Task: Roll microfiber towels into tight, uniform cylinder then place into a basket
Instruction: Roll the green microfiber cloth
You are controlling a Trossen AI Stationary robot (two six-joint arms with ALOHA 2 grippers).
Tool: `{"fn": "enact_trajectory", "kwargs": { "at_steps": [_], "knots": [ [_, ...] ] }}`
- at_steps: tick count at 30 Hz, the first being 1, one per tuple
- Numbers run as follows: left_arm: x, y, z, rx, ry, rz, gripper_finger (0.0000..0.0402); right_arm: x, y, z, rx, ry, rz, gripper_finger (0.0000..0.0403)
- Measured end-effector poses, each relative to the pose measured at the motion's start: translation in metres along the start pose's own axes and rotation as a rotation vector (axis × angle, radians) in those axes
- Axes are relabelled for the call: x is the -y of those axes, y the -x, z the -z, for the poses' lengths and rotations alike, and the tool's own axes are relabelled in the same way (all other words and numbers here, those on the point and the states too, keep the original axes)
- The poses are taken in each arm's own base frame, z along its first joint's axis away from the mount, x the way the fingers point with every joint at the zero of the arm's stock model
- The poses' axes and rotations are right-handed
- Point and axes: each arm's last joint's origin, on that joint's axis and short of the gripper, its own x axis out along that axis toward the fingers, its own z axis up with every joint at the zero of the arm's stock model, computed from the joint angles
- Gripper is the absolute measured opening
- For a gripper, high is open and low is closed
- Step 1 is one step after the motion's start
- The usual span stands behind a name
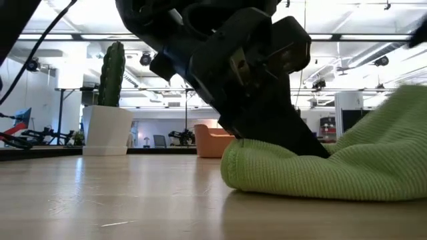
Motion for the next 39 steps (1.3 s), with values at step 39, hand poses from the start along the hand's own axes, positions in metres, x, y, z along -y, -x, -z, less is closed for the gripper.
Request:
{"fn": "enact_trajectory", "kwargs": {
  "at_steps": [39],
  "knots": [
    [0.022,0.019,-0.024,-0.025,-0.008,0.364,0.0002,-0.003,-0.024,-0.007,0.086,0.395,-0.153,0.0189]
  ]
}}
